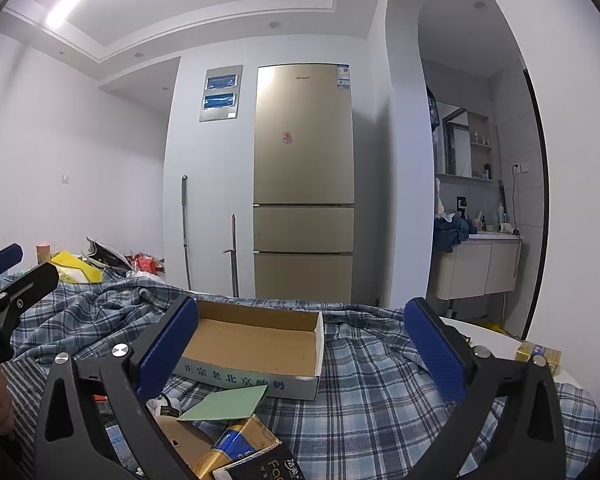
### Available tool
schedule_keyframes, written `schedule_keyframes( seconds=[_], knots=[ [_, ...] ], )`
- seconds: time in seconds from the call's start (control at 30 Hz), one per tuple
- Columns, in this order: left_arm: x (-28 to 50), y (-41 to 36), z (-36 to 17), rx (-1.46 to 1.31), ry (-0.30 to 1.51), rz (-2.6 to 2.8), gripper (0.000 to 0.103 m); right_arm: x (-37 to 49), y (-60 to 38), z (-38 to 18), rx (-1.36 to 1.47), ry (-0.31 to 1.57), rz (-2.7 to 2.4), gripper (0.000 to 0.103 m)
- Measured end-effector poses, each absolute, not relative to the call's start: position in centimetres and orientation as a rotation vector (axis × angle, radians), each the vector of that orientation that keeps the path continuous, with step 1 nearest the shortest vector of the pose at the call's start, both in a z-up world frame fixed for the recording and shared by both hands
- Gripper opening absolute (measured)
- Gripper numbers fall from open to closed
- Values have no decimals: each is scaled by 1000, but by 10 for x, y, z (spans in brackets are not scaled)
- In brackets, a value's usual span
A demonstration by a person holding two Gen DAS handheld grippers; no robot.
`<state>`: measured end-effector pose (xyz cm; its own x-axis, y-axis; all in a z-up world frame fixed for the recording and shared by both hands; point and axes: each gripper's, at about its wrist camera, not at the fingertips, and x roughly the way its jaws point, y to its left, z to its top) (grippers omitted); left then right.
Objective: Organize soft objects
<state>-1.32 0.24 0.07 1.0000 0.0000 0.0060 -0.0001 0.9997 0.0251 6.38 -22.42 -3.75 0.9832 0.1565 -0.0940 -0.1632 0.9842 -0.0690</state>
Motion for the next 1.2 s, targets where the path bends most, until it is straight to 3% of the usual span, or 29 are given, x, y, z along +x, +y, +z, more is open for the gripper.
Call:
schedule_keyframes(
  seconds=[1.2],
  knots=[
    [-14, -5, 5, 58, 5, -1, 103, 70, -229, -39, -41, 130, 161, 103]
  ],
)
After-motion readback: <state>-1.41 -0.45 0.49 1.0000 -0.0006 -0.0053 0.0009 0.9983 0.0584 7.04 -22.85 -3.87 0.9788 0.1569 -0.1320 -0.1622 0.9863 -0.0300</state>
